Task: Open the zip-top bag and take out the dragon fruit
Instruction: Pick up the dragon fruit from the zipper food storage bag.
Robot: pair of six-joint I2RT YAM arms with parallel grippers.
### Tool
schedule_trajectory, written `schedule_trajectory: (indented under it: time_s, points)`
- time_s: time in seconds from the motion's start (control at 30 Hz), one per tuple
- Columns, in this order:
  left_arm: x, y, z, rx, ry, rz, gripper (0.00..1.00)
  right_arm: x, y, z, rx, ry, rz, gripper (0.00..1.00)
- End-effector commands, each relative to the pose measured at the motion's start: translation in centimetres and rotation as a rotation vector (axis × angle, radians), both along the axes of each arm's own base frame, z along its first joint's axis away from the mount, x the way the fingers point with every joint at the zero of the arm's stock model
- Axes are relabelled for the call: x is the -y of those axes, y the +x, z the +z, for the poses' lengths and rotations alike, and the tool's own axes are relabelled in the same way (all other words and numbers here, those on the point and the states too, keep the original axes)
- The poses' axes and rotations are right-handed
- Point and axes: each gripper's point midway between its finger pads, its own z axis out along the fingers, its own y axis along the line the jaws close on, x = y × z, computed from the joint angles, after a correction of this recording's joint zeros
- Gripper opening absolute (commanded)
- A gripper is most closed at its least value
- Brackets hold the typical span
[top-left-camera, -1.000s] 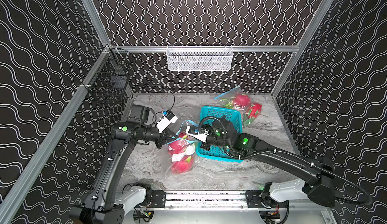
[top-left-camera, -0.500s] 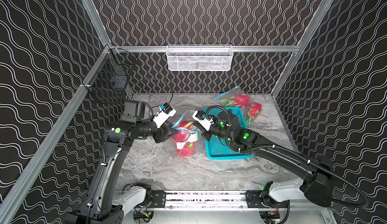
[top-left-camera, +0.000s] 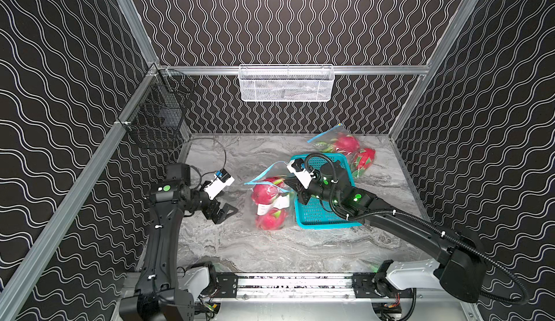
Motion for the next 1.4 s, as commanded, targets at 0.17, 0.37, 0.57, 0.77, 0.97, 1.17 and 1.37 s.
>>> schedule_trajectory:
  time_s: [0.17,0.37,0.57,0.77,0.97,1.17,1.37]
  points:
    - [3.2,2.0,-3.4,0.119,-0.133,-0.151,0.95,-0.5,-0.6,1.4,-0.021,0.106,0.025,0.0]
    - [5.8,2.0,-6.3,0.108,-0.148,-0.203,0.9,-0.2,-0.5,1.1,-0.04,0.12,0.001,0.0]
    - [6.7,1.3,-7.3,0.098,-0.176,-0.227,0.45,-0.2,-0.3,1.1,-0.066,0.152,-0.014,0.0]
    - [5.9,1.3,-7.5,0.124,-0.103,-0.22,0.0,-1.3,0.2,3.4,-0.078,0.234,0.008,0.0]
    - [-1.1,4.4,-6.3,0.187,0.207,-0.133,0.0,0.0,1.5,6.8,-0.072,0.309,-0.036,0.0]
    - [-6.8,4.0,-9.7,0.047,0.387,-0.128,0.0,3.8,2.4,7.0,-0.1,0.384,-0.101,0.0]
    - [-5.0,6.5,-5.4,0.167,0.338,-0.067,0.0,4.2,1.9,5.6,-0.136,0.356,-0.109,0.0]
